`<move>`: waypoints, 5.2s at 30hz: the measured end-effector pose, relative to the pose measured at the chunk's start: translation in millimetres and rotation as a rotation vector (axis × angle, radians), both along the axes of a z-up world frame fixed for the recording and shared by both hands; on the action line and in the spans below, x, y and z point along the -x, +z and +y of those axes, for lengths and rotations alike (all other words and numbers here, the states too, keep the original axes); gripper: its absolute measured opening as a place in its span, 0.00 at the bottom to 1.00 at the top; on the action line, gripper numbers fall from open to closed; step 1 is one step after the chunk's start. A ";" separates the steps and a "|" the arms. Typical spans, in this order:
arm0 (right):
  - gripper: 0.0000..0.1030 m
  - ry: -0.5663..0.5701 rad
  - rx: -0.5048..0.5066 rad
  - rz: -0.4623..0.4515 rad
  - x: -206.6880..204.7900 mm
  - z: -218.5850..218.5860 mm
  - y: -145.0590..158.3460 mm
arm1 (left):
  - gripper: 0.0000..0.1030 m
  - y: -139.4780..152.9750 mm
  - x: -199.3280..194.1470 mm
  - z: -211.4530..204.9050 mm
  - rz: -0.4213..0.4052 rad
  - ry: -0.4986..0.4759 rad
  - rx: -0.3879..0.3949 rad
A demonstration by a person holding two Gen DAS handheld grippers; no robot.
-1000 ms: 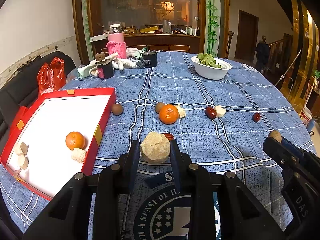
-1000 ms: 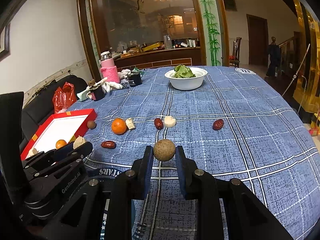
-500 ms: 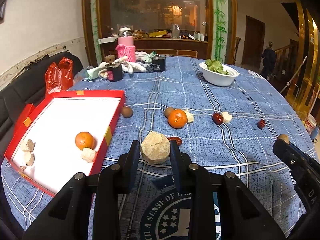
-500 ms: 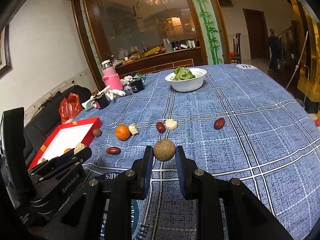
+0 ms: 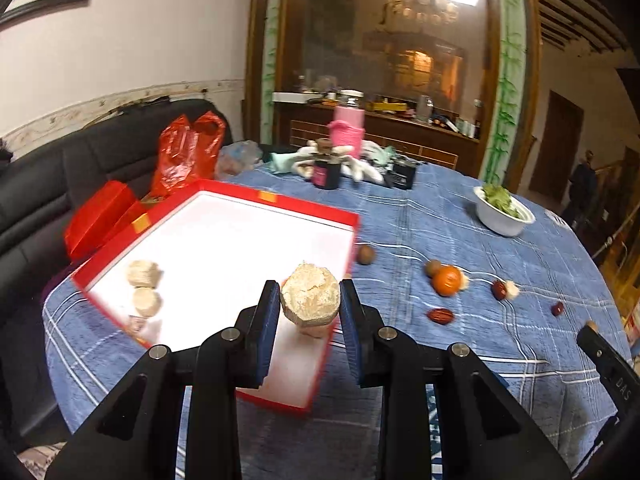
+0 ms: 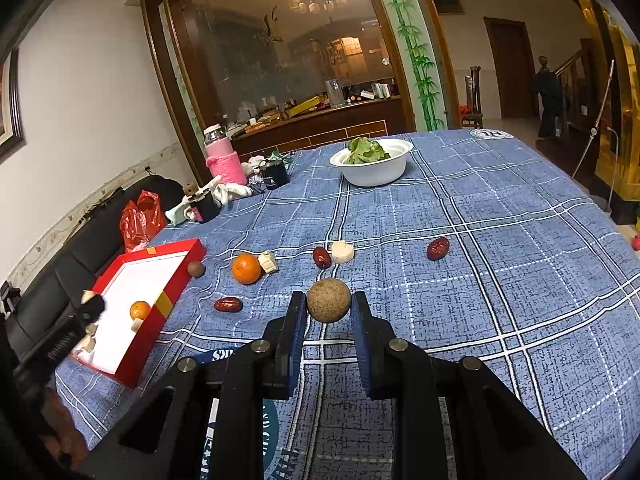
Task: Organize fruits
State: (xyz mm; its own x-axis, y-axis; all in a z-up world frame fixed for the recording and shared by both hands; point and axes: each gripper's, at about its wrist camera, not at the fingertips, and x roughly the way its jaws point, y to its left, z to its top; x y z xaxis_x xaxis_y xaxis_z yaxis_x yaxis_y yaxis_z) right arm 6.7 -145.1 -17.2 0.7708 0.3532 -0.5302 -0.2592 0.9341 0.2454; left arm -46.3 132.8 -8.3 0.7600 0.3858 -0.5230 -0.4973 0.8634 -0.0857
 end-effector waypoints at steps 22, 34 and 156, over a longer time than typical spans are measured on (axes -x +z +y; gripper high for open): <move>0.22 0.502 0.079 0.061 -30.3 244.4 13.2 | 0.27 -18.1 5.1 124.5 0.102 0.129 0.073; 0.22 0.532 0.149 0.151 -58.3 291.5 -22.8 | 0.27 -22.3 -23.5 124.9 0.202 0.097 0.085; 0.22 -0.046 0.120 -0.051 5.4 14.8 4.3 | 0.24 -22.4 -56.7 -66.7 0.084 -0.274 0.076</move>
State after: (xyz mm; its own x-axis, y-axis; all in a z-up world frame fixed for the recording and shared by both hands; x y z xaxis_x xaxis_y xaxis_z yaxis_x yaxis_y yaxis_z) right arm 1.3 -130.3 -12.9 0.8119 0.2534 -0.5259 -0.2247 0.9671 0.1191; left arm 10.5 66.1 -30.7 0.7830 0.1296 -0.6083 -0.2546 0.9591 -0.1234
